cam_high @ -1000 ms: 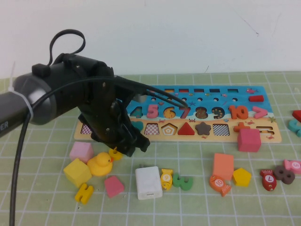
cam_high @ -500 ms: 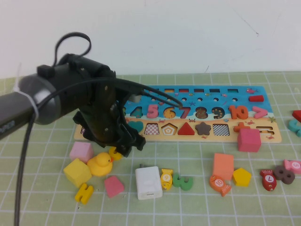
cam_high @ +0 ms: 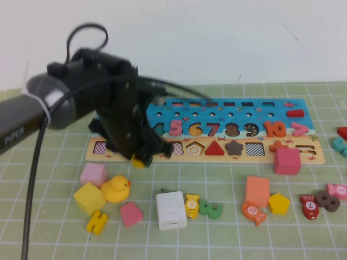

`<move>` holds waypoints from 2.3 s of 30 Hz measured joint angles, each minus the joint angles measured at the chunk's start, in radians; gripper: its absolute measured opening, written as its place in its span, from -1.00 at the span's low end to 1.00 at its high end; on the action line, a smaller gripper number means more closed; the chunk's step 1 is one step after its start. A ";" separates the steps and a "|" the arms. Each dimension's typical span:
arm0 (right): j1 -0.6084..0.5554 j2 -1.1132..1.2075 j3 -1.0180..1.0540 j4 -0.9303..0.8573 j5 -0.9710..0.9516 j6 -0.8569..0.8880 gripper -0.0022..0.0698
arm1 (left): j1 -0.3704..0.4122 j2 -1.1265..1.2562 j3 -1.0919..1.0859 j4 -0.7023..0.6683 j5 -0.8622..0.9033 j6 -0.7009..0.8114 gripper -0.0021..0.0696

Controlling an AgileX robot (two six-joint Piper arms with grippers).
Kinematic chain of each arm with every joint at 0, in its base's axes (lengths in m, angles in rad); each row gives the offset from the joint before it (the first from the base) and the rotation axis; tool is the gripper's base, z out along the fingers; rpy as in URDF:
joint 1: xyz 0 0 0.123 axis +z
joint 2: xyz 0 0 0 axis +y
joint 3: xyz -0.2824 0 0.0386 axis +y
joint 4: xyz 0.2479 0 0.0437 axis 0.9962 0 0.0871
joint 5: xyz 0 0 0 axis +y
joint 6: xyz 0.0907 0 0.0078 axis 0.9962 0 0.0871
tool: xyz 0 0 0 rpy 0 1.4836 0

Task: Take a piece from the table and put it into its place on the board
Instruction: Pick up the "number 6", then place the "number 6" into the hole of the number 6

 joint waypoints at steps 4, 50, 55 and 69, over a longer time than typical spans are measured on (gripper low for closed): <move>0.000 0.000 0.000 0.000 0.000 -0.005 -0.95 | 0.000 0.000 -0.069 -0.055 -0.029 0.009 -0.19; 0.000 0.000 0.000 0.000 0.000 -0.005 -0.95 | -0.034 0.402 -0.589 -0.168 0.011 0.107 -0.19; 0.000 0.000 0.000 0.000 0.000 0.000 -0.95 | -0.034 0.402 -0.589 -0.160 0.013 0.104 -0.19; 0.000 0.000 0.000 0.000 0.000 0.000 -0.95 | -0.036 0.402 -0.589 -0.177 0.014 0.100 -0.19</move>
